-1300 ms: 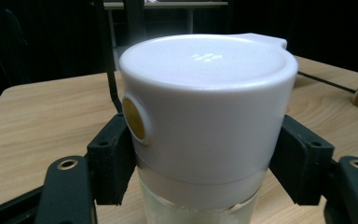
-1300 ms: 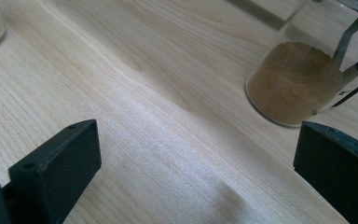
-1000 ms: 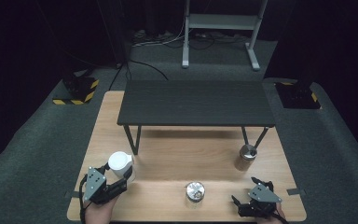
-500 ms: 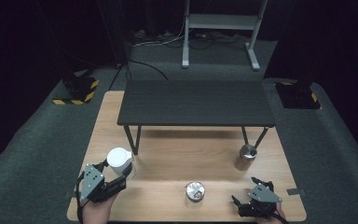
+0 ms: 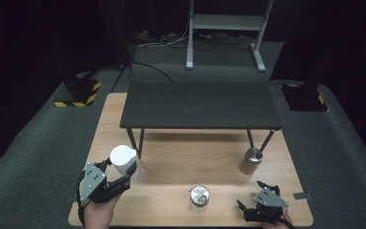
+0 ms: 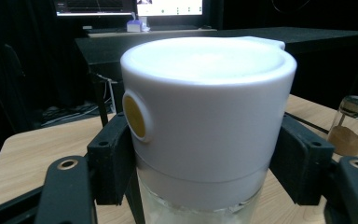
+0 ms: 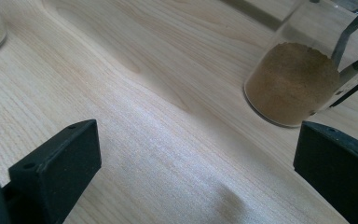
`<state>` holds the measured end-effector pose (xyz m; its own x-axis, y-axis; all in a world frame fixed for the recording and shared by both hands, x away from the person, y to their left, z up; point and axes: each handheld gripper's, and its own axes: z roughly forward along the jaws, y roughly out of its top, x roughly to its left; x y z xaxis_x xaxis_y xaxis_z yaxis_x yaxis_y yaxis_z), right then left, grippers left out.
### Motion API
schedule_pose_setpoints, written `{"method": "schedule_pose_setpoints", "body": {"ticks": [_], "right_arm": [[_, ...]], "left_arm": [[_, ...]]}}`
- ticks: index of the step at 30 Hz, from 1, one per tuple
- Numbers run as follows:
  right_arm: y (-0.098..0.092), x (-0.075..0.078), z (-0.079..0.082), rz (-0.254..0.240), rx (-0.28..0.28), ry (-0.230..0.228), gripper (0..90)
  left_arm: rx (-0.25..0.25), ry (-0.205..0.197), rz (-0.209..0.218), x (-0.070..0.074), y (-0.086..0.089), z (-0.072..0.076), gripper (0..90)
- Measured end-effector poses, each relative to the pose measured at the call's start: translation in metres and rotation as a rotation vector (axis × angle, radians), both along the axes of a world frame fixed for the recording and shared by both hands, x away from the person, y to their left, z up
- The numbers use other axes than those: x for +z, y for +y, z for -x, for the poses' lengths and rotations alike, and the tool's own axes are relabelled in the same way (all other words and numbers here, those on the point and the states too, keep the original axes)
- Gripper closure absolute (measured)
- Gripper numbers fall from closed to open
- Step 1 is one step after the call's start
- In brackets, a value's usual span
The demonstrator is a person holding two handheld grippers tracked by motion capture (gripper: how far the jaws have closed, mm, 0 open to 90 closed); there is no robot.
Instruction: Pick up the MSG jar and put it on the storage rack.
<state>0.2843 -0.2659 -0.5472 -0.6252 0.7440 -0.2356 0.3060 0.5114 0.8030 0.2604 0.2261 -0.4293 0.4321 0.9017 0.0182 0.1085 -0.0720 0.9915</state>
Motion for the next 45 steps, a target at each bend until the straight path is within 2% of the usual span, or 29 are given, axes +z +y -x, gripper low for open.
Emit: {"method": "schedule_pose_setpoints", "body": {"ticks": [16, 23, 39, 45], "right_arm": [[0.0, 0.0, 0.0, -0.003, 0.002, 0.001, 0.0], [-0.001, 0.0, -0.001, -0.014, 0.0, 0.012, 0.0], [-0.001, 0.0, -0.001, -0.015, 0.003, 0.016, 0.0], [-0.002, 0.0, -0.002, -0.019, 0.003, 0.017, 0.0]], "left_arm": [[-0.016, -0.014, -0.014, 0.022, -0.011, -0.005, 30.6], [-0.028, -0.008, -0.017, 0.028, -0.017, -0.011, 30.5], [-0.062, -0.022, 0.023, 0.045, -0.035, -0.024, 30.5], [-0.07, -0.035, 0.021, 0.053, -0.04, -0.029, 30.5]]}}
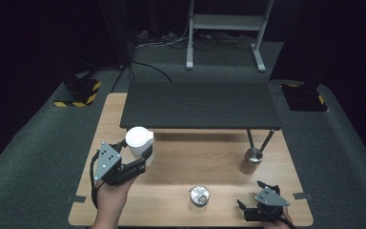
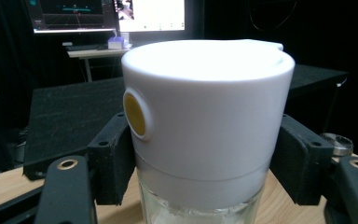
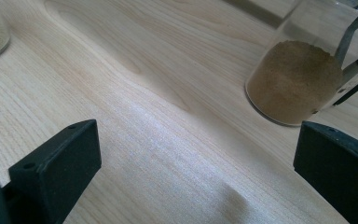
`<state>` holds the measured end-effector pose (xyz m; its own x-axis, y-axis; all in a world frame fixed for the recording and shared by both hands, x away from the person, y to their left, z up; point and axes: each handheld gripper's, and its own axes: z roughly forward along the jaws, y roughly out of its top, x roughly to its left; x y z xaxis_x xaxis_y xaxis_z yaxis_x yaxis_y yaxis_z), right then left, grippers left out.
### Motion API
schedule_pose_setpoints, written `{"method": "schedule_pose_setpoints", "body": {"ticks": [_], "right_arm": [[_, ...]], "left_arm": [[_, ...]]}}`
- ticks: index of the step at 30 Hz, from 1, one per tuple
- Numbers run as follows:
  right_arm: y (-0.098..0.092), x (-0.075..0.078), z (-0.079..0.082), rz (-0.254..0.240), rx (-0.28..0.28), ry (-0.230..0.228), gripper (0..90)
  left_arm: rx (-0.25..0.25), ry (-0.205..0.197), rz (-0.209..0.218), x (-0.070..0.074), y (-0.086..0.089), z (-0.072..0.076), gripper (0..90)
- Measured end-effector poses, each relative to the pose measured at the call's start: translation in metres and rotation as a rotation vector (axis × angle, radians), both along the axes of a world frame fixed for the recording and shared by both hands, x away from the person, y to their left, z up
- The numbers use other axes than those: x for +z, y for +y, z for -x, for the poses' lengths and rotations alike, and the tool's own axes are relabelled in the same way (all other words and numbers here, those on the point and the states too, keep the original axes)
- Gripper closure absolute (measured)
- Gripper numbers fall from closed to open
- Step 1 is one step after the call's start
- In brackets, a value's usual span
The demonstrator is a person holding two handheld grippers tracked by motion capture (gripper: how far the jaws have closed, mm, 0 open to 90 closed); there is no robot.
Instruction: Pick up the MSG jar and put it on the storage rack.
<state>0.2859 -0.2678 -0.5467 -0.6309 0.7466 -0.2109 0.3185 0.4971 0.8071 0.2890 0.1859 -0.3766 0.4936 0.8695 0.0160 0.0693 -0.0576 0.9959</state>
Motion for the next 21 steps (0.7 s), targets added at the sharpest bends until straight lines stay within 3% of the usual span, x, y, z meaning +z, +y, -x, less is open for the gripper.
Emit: {"method": "schedule_pose_setpoints", "body": {"ticks": [21], "right_arm": [[0.0, 0.0, 0.001, -0.002, 0.0, -0.006, 0.0]], "left_arm": [[-0.026, -0.036, 0.015, 0.031, -0.014, -0.019, 30.5]]}}
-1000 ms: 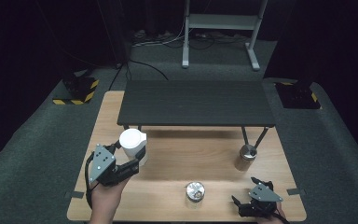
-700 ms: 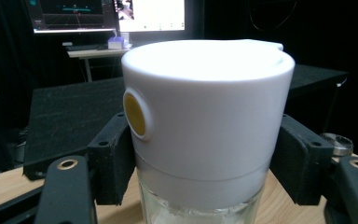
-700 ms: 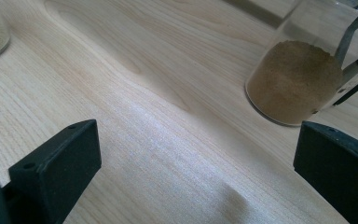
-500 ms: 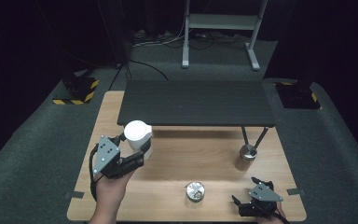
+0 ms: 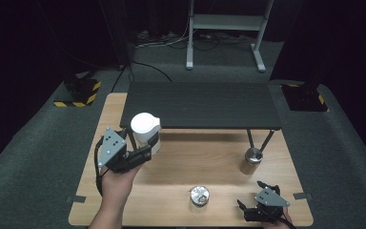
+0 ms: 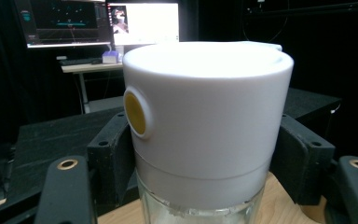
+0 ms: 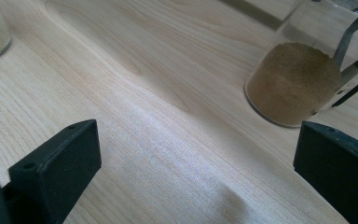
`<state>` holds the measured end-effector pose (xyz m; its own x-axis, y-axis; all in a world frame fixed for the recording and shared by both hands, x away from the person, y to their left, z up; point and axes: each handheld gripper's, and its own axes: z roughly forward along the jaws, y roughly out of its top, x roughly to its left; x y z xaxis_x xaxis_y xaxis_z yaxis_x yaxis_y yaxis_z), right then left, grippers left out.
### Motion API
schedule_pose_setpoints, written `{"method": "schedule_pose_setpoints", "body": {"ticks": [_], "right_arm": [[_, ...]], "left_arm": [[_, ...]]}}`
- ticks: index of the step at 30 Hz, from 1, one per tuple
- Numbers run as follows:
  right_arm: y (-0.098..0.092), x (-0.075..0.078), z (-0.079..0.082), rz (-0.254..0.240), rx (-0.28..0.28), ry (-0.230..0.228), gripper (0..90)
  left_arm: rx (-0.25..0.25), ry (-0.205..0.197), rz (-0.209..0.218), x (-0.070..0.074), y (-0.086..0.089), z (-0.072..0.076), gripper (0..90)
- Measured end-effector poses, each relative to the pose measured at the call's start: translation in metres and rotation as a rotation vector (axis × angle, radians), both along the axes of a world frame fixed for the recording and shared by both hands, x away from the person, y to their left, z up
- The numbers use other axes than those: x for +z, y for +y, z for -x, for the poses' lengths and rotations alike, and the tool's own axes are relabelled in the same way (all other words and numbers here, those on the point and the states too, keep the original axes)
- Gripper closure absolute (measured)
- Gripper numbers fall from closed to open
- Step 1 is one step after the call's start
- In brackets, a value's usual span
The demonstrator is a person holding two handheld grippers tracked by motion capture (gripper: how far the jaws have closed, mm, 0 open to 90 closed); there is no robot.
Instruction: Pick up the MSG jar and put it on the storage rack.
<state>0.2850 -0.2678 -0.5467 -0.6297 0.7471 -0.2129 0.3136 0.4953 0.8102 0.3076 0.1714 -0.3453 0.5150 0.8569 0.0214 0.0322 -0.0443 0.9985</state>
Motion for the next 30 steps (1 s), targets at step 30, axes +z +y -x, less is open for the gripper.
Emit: {"method": "schedule_pose_setpoints", "body": {"ticks": [30], "right_arm": [[-0.001, 0.0, 0.0, -0.014, -0.007, 0.001, 0.0]], "left_arm": [[-0.014, -0.033, 0.003, 0.025, -0.018, -0.017, 30.6]]}}
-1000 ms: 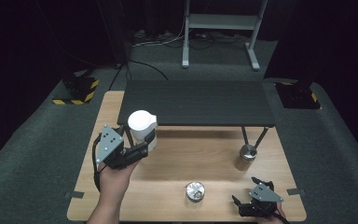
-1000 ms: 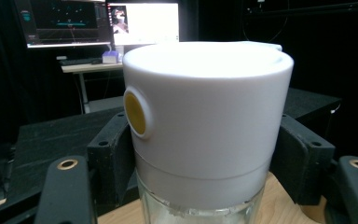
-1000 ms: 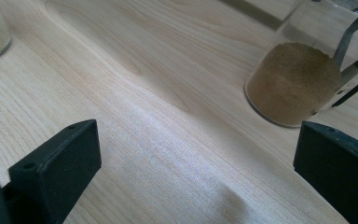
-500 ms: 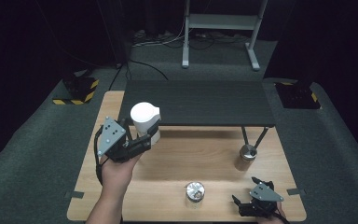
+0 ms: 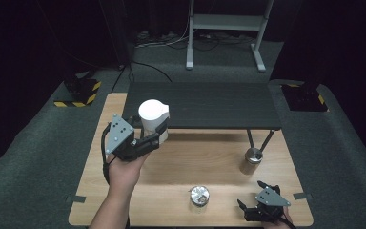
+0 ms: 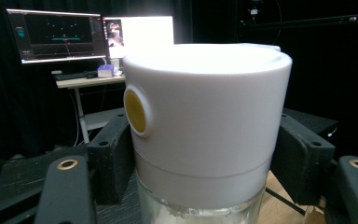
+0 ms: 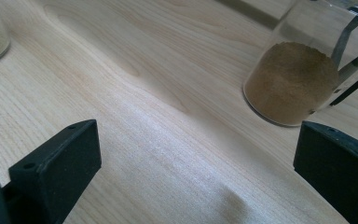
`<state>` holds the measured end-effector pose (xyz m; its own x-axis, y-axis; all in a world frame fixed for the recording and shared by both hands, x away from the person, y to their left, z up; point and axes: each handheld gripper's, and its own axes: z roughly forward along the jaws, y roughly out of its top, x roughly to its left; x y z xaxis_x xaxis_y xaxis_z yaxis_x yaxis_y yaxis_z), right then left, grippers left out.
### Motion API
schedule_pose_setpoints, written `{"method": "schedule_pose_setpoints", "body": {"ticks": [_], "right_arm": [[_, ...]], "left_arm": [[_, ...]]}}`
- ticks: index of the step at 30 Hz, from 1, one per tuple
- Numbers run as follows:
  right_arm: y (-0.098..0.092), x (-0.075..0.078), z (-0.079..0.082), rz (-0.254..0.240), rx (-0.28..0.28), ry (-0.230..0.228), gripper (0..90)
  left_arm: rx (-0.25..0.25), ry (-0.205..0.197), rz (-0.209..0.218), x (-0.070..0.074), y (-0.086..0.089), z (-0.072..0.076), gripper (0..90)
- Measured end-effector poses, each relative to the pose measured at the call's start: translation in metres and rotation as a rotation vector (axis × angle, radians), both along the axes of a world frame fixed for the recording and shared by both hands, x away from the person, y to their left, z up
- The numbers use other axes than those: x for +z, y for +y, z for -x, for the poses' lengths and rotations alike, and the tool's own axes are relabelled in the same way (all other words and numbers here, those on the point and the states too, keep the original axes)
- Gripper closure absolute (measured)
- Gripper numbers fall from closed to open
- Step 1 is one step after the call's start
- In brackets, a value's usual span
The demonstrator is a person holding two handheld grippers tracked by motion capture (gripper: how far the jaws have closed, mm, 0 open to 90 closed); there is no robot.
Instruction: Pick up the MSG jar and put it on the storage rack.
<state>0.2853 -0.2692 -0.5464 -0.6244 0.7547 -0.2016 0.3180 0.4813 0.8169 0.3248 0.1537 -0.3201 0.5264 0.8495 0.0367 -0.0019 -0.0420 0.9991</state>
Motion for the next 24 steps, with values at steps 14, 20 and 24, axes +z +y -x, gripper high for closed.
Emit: {"method": "schedule_pose_setpoints", "body": {"ticks": [14, 20, 24], "right_arm": [[-0.001, 0.0, 0.0, -0.01, 0.0, 0.003, 0.0], [-0.002, 0.0, 0.001, -0.011, 0.0, -0.008, 0.0], [-0.002, 0.0, 0.001, -0.013, 0.003, -0.001, 0.0]], "left_arm": [[0.007, 0.014, 0.008, 0.002, -0.006, -0.023, 30.6], [0.01, 0.013, 0.007, 0.002, -0.009, -0.034, 30.6], [0.014, 0.019, 0.005, 0.002, -0.011, -0.041, 30.5]]}}
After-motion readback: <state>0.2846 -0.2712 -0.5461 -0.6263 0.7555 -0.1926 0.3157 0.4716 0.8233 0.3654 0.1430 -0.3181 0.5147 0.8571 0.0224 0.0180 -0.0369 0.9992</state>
